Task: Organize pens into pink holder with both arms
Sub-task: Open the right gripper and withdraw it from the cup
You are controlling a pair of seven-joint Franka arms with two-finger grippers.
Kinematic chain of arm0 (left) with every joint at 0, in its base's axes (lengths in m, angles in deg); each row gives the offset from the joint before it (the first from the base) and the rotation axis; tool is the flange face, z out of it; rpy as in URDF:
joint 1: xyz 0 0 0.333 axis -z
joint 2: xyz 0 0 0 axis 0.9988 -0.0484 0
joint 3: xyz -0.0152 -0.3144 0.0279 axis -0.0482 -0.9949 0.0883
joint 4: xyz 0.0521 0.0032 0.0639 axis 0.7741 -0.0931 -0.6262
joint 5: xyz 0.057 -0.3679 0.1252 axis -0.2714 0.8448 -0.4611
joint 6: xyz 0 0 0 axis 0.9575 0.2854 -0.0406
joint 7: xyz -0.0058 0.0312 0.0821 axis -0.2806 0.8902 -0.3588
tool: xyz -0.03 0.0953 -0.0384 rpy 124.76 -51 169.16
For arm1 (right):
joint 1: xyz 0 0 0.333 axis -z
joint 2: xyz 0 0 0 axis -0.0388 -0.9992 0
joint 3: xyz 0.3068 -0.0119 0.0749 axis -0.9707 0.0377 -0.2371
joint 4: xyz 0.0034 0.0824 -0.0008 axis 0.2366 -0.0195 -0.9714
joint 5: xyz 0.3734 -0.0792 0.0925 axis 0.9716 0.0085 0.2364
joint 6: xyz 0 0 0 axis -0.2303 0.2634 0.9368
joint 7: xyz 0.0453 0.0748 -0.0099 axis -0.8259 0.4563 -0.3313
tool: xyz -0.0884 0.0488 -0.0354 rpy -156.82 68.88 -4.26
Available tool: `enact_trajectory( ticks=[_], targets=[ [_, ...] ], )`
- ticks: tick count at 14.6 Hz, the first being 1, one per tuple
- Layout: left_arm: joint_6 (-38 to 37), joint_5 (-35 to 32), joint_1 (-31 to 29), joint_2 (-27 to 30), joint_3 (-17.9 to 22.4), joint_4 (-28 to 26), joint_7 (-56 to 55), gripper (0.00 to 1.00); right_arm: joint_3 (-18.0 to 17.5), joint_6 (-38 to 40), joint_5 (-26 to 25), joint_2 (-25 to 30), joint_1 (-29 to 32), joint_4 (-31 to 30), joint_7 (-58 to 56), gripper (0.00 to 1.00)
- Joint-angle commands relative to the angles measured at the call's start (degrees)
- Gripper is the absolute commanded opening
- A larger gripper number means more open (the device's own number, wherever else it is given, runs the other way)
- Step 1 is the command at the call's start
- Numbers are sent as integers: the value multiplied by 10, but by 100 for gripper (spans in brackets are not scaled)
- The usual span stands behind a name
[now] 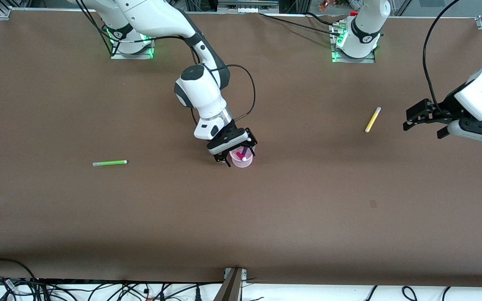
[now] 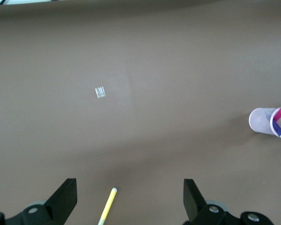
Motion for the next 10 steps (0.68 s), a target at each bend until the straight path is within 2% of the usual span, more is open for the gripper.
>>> enact_trajectory(
  ticks=[1,3,5,10],
  targets=[
    [-37,-14,73,0,77,35,11,100,12,89,-8,78,-10,-44,15,100],
    [-39,-15,55,0,65,35,12,100,28,191,-10,122,-10,-43,14,100],
    [-41,-15,43,0,47,35,10,100,40,244,-12,155,-9,-46,8,100],
    [-72,-23,55,1,53,36,8,100,111,417,-10,238,-8,-50,-62,100]
  ],
)
